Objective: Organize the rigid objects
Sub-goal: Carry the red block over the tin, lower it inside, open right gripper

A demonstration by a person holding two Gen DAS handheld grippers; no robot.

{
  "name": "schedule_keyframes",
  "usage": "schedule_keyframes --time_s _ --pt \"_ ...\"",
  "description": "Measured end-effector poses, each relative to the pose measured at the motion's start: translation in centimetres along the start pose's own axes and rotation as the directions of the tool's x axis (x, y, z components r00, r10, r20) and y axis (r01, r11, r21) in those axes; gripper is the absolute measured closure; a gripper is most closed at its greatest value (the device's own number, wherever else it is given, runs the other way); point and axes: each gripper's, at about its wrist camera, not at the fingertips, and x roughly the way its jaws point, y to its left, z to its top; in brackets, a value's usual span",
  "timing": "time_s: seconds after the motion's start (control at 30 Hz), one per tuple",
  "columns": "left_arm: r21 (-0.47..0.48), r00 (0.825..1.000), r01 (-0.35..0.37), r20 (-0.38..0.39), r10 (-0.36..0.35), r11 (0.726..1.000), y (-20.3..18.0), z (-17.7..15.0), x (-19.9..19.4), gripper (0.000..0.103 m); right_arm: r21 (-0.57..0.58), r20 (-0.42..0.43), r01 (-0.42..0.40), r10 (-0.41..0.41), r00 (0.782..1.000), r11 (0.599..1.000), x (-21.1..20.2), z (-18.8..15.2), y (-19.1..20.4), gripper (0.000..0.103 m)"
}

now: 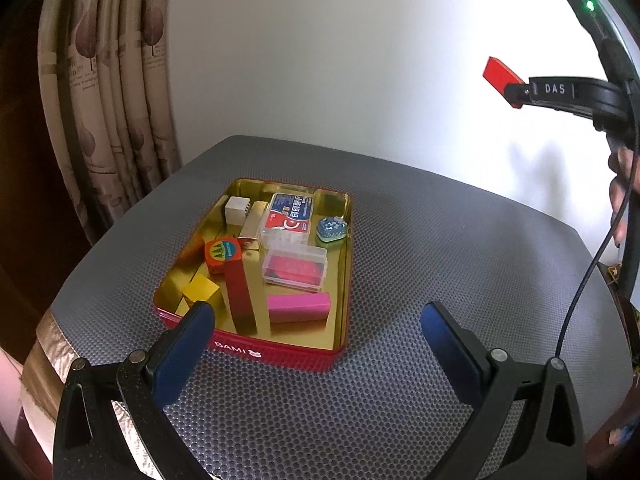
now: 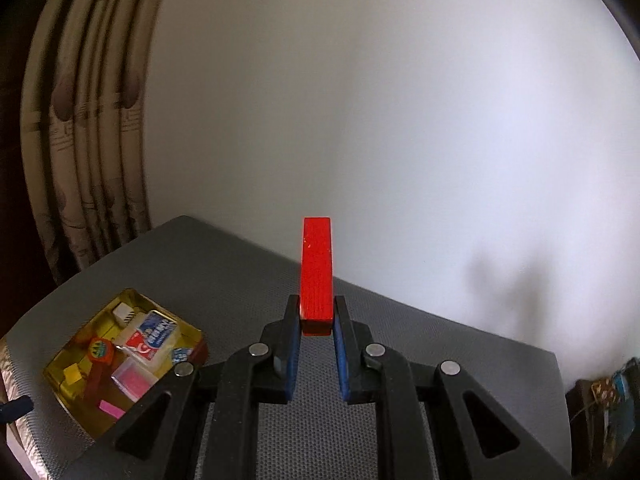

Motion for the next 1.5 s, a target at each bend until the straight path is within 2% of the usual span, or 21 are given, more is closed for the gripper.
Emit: schedule_keyframes --time_s 0.37,0.57,0.77,0.9,1.13,1.33,1.5 --pt "-0.01 0.999 -0.034 0.004 0.034 0.999 1.2 0.0 -0.5 0.001 -0.051 0.028 -0.048 0.05 0.998 0.998 -2.0 1.0 3.9 0.088" --pt "-0.042 0.997 -0.077 -0.003 0.077 0.996 3.3 -0.4 -1.1 0.001 -0.083 0.011 -0.104 0.106 0.994 0.991 -1.2 0.7 7.1 0.088" --pt "-0.093 0.99 -0.136 -0.05 0.132 0.986 6.3 -1.2 -1.2 0.001 -0.118 -0.033 -0.183 0.18 0.983 0.976 0.7 -0.8 11.7 0.088" --pt "-0.121 0.986 -0.158 -0.069 0.151 0.98 7.8 -1.7 -1.4 0.001 -0.116 -0.092 -0.247 0.238 0.967 0.962 2.3 -2.6 14.5 0.088" --pt "-0.129 0.974 -0.214 -0.104 0.201 0.968 9.8 -2.9 -1.7 0.001 -0.082 -0.213 -0.342 0.319 0.924 0.936 5.5 -6.3 17.5 0.088" --pt "-0.165 0.973 -0.202 -0.149 0.178 0.965 11.2 -3.5 -1.1 0.001 -0.052 -0.3 -0.404 0.371 0.879 0.913 7.8 -8.9 19.7 0.088" --pt "-0.176 0.971 -0.199 -0.167 0.17 0.964 11.5 -3.6 -0.7 0.001 -0.014 -0.338 -0.419 0.39 0.857 0.908 9.0 -10.1 20.1 0.088"
